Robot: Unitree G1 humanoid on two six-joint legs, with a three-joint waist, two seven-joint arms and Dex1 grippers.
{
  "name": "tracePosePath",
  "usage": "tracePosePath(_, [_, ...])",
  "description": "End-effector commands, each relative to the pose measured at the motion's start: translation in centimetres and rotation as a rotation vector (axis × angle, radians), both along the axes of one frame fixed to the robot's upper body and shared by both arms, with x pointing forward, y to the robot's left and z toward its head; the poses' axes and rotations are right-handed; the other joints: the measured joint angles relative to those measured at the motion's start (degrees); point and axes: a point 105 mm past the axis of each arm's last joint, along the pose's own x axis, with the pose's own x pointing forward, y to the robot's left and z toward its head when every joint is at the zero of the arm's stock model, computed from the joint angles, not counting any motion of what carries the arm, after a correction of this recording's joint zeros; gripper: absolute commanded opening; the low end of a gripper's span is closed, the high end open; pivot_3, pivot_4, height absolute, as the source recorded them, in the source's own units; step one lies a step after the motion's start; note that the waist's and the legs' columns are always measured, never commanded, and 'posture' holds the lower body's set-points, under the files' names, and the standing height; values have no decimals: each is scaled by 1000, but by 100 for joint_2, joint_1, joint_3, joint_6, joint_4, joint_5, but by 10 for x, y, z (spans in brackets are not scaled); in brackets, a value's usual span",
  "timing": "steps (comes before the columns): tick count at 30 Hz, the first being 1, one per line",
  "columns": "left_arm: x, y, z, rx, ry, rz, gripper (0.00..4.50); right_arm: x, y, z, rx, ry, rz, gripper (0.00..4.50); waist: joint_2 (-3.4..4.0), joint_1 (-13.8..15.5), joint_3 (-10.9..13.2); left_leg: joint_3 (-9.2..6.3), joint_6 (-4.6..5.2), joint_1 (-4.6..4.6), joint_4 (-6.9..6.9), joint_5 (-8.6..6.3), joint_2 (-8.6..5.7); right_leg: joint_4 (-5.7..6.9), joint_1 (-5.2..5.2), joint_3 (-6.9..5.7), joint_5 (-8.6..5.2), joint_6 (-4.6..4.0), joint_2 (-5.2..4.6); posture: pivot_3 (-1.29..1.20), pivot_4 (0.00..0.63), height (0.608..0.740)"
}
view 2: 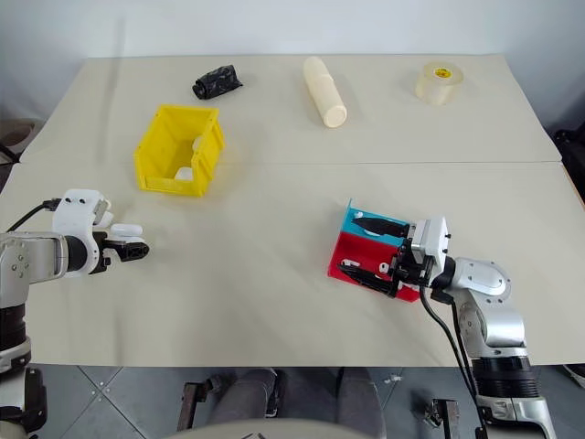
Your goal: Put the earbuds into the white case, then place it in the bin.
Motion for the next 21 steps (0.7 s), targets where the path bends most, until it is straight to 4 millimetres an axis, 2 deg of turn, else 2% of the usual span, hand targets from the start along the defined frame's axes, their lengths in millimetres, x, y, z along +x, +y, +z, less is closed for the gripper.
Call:
tracePosePath(1, [-7,3,-8,16,46,17,3297,-4,2,9,20,-47,5,4500,0,-12,0,0,0,0,0,0,0,0,0,0,0,0,0,0,150,740])
tracePosePath(3, [-8,3,-7,22,37,14,2762,-4,2,8,20,-45,5,4500,3,-27,-2,0,0,1,-1,0,2,1,0,-1,0,0,1,0,150,740])
tracePosePath(6, [-10,0,-5,11,28,-4,2762,-4,2,7,17,-42,4,4500,4,-37,-2,0,-1,2,-2,0,4,3,0,0,0,0,4,0,150,740])
tracePosePath(9, [-6,-11,9,-45,-124,-79,2762,-3,0,6,5,-39,4,4500,4,-38,-2,1,0,1,-4,0,3,5,0,2,0,0,2,0,150,740])
tracePosePath(12, [-6,-29,32,-44,-357,-264,2762,-4,-4,6,-3,-37,-2,4500,0,-30,0,1,0,-5,-4,-1,4,-3,-1,0,0,0,1,0,150,740])
tracePosePath(15, [-28,-57,60,-114,-681,-541,2762,-4,-9,6,-17,-34,-18,4500,0,-28,0,1,-1,-8,-3,-2,4,-26,0,-2,0,-1,-2,0,150,740])
tracePosePath(18, [-44,-74,63,-100,-831,-732,2762,-3,-16,7,-37,-35,-41,4500,0,-22,0,7,-4,-9,-2,-5,7,-42,5,-9,0,-1,-4,0,150,740])
tracePosePath(21, [-45,-92,54,-93,-923,-871,2762,-4,-28,9,-63,-50,-85,4500,5,46,-3,11,-4,-3,2,-5,12,-46,17,-18,0,-1,-2,0,150,740])
